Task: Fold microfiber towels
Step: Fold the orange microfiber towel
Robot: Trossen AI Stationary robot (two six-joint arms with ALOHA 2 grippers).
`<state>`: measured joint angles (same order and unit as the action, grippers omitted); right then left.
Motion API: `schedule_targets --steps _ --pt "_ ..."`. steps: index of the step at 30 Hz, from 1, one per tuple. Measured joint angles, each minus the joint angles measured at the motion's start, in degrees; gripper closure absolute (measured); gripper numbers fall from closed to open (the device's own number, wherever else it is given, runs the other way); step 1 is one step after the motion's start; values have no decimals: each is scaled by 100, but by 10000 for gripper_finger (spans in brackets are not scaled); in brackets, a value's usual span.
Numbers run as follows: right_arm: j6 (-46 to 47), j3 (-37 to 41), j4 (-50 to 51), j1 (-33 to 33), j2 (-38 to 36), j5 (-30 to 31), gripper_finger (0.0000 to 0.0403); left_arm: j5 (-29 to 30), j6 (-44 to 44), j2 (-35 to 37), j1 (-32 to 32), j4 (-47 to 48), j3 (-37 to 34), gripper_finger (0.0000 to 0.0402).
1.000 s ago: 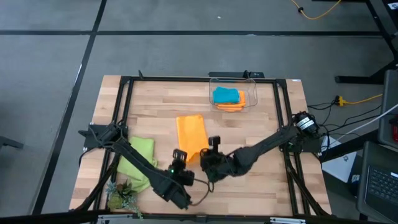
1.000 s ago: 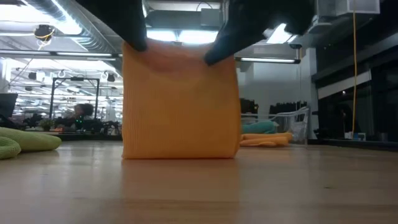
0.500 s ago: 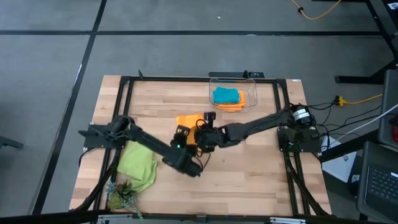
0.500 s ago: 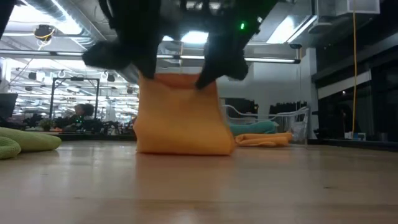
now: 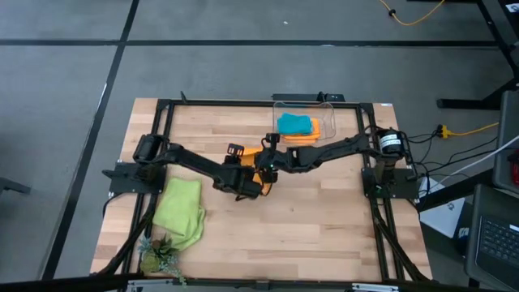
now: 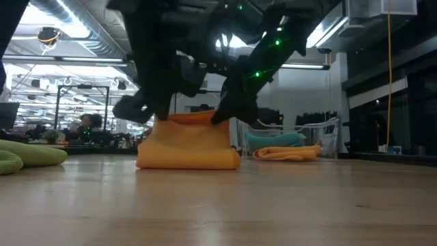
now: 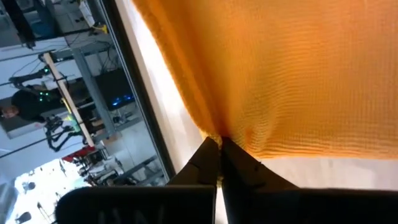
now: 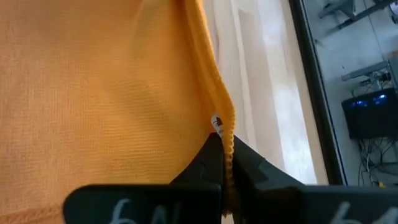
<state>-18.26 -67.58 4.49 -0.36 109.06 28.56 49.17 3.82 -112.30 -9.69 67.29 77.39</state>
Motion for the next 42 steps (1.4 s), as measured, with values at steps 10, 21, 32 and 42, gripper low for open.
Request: schedule_targets --steps 10,21,32,42 --pt "62 227 -83 -239 2 -251 362 -95 -315 1 491 -710 -278 398" --pt "481 230 -144 -291 4 -254 256 -126 -239 -3 534 -870 -276 300" --pt "1328 109 959 -103 -308 -276 237 986 559 -3 323 230 70 225" --pt "2554 100 2383 153 -938 -1038 255 -1145 3010 310 144 2064 454 223"
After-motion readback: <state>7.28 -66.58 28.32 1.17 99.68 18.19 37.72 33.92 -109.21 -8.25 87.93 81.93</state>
